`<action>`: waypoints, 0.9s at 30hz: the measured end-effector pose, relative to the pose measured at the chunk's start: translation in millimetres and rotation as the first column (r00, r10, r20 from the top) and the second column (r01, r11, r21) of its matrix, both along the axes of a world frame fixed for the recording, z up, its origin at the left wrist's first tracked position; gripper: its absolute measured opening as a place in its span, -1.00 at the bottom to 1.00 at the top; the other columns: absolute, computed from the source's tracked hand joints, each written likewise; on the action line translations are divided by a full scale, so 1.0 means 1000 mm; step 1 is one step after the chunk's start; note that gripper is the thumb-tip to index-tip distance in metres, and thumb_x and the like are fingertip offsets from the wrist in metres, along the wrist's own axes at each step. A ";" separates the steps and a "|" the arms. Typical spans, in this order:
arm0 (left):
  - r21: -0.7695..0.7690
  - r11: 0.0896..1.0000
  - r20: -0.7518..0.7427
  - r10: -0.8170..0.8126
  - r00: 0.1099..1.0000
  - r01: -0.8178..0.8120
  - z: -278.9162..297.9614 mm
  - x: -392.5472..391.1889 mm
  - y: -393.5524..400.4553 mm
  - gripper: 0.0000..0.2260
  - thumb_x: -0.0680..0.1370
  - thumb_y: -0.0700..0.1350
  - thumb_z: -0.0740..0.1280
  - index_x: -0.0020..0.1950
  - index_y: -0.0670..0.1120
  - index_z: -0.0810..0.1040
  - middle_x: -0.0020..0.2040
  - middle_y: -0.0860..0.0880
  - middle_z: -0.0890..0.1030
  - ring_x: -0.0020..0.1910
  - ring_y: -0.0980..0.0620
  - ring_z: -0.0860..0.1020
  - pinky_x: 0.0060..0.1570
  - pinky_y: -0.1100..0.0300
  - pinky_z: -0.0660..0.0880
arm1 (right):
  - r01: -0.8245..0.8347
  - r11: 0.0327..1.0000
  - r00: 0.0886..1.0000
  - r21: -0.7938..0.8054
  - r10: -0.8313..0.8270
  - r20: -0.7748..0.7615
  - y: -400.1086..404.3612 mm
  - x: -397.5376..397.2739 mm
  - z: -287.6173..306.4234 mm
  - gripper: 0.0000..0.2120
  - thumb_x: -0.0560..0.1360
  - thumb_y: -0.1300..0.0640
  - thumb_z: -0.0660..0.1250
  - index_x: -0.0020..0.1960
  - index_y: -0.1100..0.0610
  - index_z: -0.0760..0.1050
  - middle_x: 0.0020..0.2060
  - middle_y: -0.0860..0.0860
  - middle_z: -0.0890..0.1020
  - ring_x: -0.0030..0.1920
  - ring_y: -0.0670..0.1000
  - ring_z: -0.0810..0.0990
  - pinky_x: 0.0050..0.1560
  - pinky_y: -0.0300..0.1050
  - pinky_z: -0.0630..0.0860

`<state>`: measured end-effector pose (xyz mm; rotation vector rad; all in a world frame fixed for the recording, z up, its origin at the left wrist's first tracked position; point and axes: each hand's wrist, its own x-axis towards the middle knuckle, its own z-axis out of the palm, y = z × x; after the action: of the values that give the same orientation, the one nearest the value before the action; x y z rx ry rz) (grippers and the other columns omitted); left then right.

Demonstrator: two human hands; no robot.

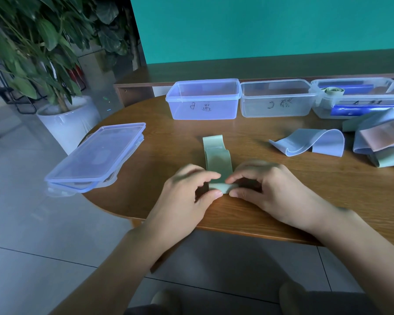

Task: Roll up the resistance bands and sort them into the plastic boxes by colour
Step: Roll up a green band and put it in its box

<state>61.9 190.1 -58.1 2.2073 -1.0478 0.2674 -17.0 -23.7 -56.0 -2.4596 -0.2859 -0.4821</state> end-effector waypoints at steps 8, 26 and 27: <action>0.051 0.999 -0.015 0.021 1.000 -0.020 0.000 0.005 -0.003 -0.83 0.56 0.03 0.42 0.14 0.11 0.63 0.02 0.25 0.54 0.05 0.24 0.48 -0.07 0.44 0.41 | 0.032 0.997 0.999 -0.073 -0.029 0.038 0.000 0.004 -0.001 -0.80 0.58 0.01 0.39 0.17 -0.01 0.66 0.04 -0.15 0.58 0.06 -0.17 0.56 0.12 -0.24 0.49; 0.030 0.998 -0.020 0.054 0.998 -0.054 0.001 0.008 -0.006 -0.75 0.52 0.01 0.47 0.19 0.11 0.59 0.05 0.23 0.56 0.01 0.27 0.50 -0.10 0.46 0.39 | 0.055 0.998 0.997 0.012 -0.056 0.045 0.001 0.015 -0.006 -0.81 0.54 0.10 0.47 0.15 -0.02 0.66 0.04 -0.17 0.62 0.07 -0.17 0.59 0.18 -0.31 0.44; 0.034 0.998 -0.023 0.058 0.998 -0.058 0.002 0.009 -0.007 -0.78 0.53 0.00 0.46 0.16 0.11 0.60 0.04 0.23 0.57 -0.01 0.26 0.50 -0.12 0.46 0.38 | 0.059 0.998 0.997 0.021 -0.060 0.044 0.001 0.015 -0.007 -0.81 0.54 0.09 0.46 0.15 -0.02 0.66 0.04 -0.17 0.62 0.07 -0.17 0.59 0.17 -0.34 0.43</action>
<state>70.9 183.3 -56.4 2.2679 -0.9828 0.2499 -1.9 -23.0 -63.5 -2.4462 -0.2255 -0.5638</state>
